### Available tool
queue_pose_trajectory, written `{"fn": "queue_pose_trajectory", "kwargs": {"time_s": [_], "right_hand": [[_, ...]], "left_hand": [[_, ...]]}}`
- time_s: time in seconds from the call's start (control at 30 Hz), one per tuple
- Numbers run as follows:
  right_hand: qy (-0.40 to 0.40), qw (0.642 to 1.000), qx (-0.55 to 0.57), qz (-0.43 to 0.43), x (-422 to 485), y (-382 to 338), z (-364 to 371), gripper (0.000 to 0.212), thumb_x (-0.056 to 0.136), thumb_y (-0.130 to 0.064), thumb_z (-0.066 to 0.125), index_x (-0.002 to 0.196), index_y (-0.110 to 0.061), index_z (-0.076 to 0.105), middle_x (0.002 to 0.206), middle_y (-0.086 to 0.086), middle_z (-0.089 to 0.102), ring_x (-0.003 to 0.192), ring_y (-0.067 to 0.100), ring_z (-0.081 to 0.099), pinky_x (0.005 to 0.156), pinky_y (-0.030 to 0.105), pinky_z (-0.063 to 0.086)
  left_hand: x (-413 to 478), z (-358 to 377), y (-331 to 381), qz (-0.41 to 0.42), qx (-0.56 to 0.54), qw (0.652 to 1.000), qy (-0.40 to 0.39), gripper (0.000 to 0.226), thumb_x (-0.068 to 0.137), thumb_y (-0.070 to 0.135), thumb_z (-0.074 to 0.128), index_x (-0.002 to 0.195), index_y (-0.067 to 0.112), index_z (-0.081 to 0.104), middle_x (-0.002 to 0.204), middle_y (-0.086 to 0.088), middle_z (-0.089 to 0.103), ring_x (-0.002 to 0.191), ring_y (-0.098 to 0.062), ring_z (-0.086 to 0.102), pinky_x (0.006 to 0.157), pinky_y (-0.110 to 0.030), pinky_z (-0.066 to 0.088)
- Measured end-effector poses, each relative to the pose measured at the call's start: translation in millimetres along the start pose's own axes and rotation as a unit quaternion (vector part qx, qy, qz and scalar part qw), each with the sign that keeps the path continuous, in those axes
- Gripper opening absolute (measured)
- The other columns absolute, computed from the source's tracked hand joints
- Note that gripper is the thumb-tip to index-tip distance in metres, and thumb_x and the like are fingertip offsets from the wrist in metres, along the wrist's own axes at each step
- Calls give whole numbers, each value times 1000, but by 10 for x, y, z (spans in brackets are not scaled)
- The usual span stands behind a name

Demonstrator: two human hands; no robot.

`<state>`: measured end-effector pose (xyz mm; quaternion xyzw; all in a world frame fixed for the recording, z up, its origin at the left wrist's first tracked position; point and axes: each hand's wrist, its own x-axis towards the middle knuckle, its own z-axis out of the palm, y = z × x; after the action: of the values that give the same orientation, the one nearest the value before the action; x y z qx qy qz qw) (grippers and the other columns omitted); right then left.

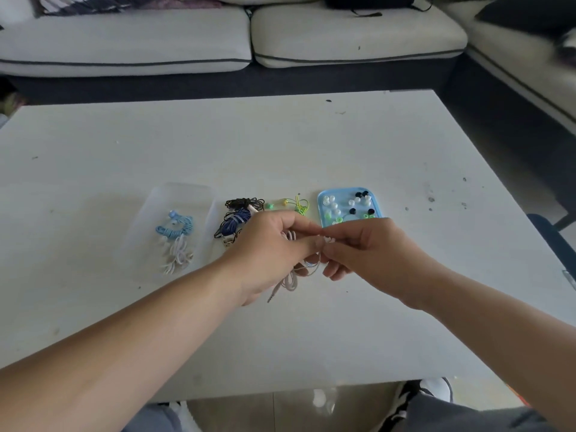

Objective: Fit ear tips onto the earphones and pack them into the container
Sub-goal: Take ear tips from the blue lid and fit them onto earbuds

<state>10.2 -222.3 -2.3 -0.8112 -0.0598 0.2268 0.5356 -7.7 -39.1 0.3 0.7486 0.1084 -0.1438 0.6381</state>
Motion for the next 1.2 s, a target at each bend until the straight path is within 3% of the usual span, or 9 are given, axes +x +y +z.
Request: {"fn": "queue_pose_trajectory", "kwargs": {"time_s": [0.1,0.2,0.33,0.5,0.6,0.73,0.87,1.0,1.2], "right_hand": [[14,992,120,27,15,-3,-15,29,92,-3,72,121,-7,68,85,16,77,75,26,76,76,33,63],[32,975,214,49,38,-14,-69,28,84,4,78,110,2,67,92,24,76,85,35,77,83,41,63],[21,976,209,62,59,13,-125,25,77,-8,83,98,3,73,87,18,74,75,28,71,77,37,63],[-18,964,254,70,64,11,-170,15,89,0,72,103,-2,68,78,14,67,62,24,61,63,33,57],[-31,958,275,69,72,16,-200,13,92,-3,70,104,2,71,83,16,66,67,26,63,66,34,58],[-53,944,319,64,70,16,-227,25,86,-4,69,109,5,72,89,18,70,76,28,70,71,34,61],[-42,949,303,77,69,58,-217,16,92,-6,68,103,3,75,91,16,72,77,24,71,72,32,62],[-61,945,304,100,59,81,-203,25,78,-7,75,101,4,77,87,15,72,76,22,71,73,31,61],[-51,930,344,119,38,61,-178,10,84,-7,72,89,0,77,85,16,75,72,21,74,68,29,62]], "left_hand": [[8,16,0,19,5,1000,16,9,91,11,78,99,15,76,74,-3,72,59,-10,65,54,-19,52],[53,-8,3,21,-7,999,32,6,94,18,75,99,19,77,76,4,73,61,-9,68,60,-21,53],[109,-23,-39,21,6,1000,11,6,97,24,72,96,29,76,83,4,75,63,-14,68,67,-34,53],[141,25,-41,36,-1,999,-6,11,98,16,69,106,20,77,90,-4,77,70,-9,68,64,-22,54],[154,20,-49,40,-11,999,-2,14,97,20,72,108,24,78,86,-4,77,68,-13,67,68,-25,58],[157,-9,-46,35,-49,998,13,25,94,16,75,118,19,74,92,1,79,73,-11,71,68,-18,55],[133,-7,-22,44,-73,996,30,13,91,12,77,104,15,77,87,-4,80,72,-13,73,67,-20,56],[99,48,-29,71,-41,997,5,8,92,17,77,99,21,76,88,4,76,71,-5,69,65,-20,54],[72,131,7,90,13,996,16,6,96,21,72,100,26,74,96,1,77,77,-20,70,64,-27,61]]}}
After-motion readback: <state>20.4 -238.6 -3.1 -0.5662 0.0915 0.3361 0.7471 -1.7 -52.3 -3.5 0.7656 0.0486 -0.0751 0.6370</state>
